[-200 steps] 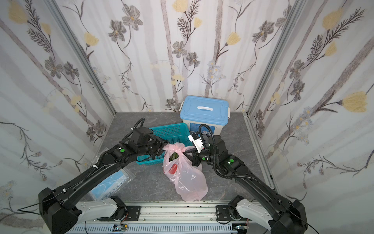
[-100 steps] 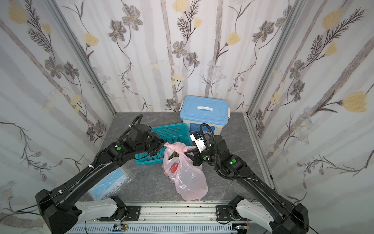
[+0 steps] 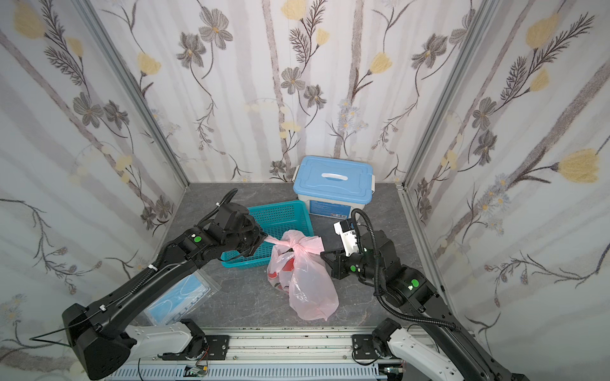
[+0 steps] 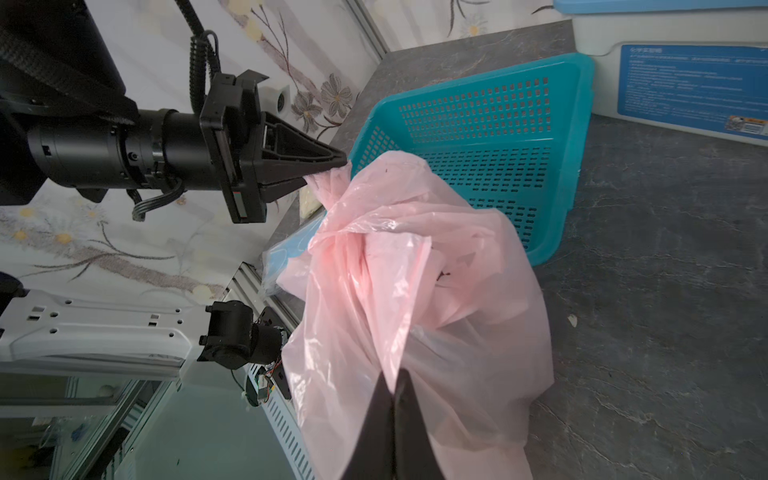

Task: Place the pineapple into a plastic bag & tie a knot
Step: Tie the plastic bag at the center of the board.

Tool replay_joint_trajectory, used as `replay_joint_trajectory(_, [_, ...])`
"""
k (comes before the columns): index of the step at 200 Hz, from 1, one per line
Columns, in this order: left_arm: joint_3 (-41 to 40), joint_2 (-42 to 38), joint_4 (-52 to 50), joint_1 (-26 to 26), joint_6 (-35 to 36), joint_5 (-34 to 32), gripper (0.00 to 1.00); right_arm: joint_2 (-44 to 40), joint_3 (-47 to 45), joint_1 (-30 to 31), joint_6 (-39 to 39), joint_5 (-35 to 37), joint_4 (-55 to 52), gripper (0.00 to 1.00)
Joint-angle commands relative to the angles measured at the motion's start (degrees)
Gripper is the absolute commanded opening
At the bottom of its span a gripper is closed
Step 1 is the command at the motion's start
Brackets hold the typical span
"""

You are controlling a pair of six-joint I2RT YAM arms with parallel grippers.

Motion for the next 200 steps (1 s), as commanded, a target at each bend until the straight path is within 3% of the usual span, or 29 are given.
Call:
replay_joint_trajectory(1, [-0.8, -0.7, -6.0, 0.2, -0.6, -8.2, 0.00, -0.8, -0.5, -1.0, 3.9, 11.2, -4.4, 0.00])
replay_joint_trajectory(17, [-3.0, -0.8, -3.9, 0.2, -0.4, -7.3, 0.00, -0.8, -2.8, -1.5, 3.9, 10.5, -3.4, 0.00])
replay_joint_trajectory(44, [-4.2, 2.3, 1.2, -0.5, 0.8, -2.1, 0.00, 1.3, -3.4, -1.6, 2.8, -0.6, 4.5, 0.01])
replay_joint_trajectory(54, [-3.4, 3.5, 1.7, -0.9, 1.7, -0.9, 0.00, 2.6, -2.2, -1.7, 2.7, -2.4, 4.8, 0.27])
replay_joint_trajectory(59, [-3.0, 3.9, 1.8, -0.9, 2.1, -0.5, 0.00, 3.1, -1.6, -1.8, 2.6, -3.1, 5.0, 0.36])
replay_joint_trajectory(71, [-2.5, 4.6, 1.9, -1.1, 2.7, 0.1, 0.00, 4.2, -0.6, -2.3, 2.5, -6.0, 6.0, 0.47])
replay_joint_trajectory(86, [-2.6, 4.7, 2.3, -1.2, 2.9, 0.5, 0.00, 5.6, -0.8, -3.5, 3.6, -9.9, 9.1, 0.52])
replay_joint_trajectory(152, [-3.1, 4.9, 2.8, -1.2, 3.0, 1.8, 0.00, 14.2, -2.1, -5.5, 5.0, -19.2, 17.6, 0.52])
replay_joint_trajectory(200, [-3.0, 5.1, 2.9, -1.4, 2.8, 1.9, 0.00, 16.6, -2.7, -5.5, 5.2, -21.8, 19.4, 0.27])
